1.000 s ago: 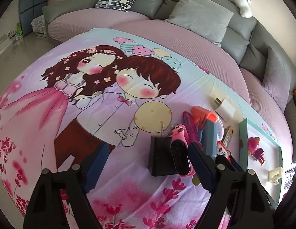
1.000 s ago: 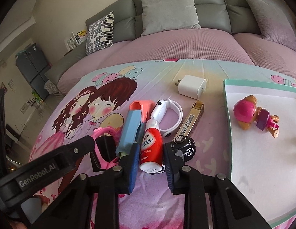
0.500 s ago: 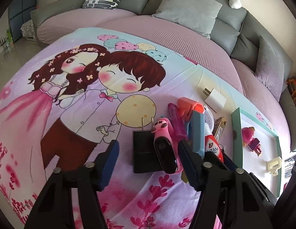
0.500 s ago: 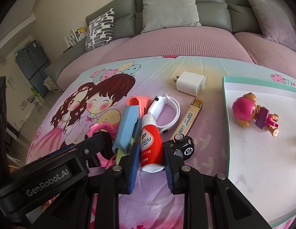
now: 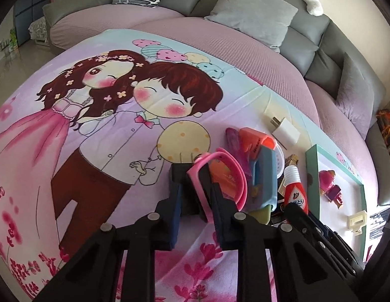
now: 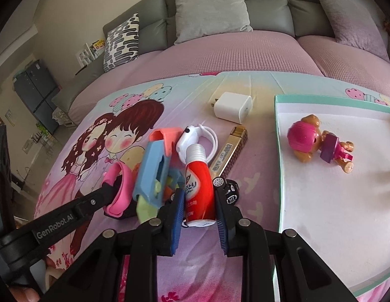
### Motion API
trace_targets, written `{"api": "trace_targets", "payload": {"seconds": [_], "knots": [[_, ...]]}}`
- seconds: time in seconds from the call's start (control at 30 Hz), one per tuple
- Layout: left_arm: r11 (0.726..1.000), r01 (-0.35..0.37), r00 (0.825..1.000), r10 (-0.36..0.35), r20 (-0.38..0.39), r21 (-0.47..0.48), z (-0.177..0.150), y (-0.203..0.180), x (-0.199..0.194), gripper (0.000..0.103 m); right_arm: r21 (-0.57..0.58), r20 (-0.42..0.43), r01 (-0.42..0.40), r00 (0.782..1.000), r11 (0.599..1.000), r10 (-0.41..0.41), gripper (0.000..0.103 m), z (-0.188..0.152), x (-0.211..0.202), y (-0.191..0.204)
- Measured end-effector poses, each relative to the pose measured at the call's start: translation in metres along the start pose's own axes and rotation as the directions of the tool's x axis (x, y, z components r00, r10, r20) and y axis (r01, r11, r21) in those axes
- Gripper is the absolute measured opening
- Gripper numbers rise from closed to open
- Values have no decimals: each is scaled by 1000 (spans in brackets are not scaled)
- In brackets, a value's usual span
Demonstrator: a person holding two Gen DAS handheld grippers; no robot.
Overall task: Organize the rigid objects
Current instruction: 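Grasp the red-and-white bottle upright with the right tool, then grasp the pink watch band with the left tool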
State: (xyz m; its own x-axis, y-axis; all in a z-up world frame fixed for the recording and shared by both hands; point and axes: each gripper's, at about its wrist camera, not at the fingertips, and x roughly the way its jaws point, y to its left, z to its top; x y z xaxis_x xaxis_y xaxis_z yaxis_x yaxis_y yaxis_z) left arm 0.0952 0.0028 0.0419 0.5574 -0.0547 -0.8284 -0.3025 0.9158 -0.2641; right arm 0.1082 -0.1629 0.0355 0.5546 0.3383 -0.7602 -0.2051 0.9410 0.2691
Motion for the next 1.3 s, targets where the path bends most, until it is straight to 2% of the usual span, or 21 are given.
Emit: {"api": "trace_targets", "payload": {"seconds": [0.2, 0.27, 0.33, 0.53, 0.87, 1.13, 1.3], "knots": [[1000, 0, 1000, 0, 2, 4, 0, -1, 2, 23, 14, -9, 3, 1000, 1000, -3, 23, -1, 2, -3], [1000, 7, 1000, -7, 3, 0, 0, 0, 1, 16, 14, -8, 3, 1000, 1000, -3, 23, -1, 1, -4], [1000, 23, 1000, -23, 5, -6, 0, 0, 0, 13, 24, 0, -6, 1000, 1000, 6, 23, -1, -2, -4], [1000, 12, 1000, -12, 29, -11, 1, 2, -5, 12, 38, 42, -29, 999, 999, 27, 23, 1, -13, -6], [999, 53, 992, -52, 114, 0, 6, -3, -30, 12, 45, 95, -47, 995, 998, 42, 23, 8, -30, -7], [994, 98, 986, -104, 129, 47, 6, -23, -37, 12, 80, 126, -14, 992, 997, 4, 23, 11, -45, -23], [987, 129, 981, -141, 131, 100, 2, -47, -39, 12, 114, 137, 63, 988, 992, -78, 23, 13, -58, -46]]}}
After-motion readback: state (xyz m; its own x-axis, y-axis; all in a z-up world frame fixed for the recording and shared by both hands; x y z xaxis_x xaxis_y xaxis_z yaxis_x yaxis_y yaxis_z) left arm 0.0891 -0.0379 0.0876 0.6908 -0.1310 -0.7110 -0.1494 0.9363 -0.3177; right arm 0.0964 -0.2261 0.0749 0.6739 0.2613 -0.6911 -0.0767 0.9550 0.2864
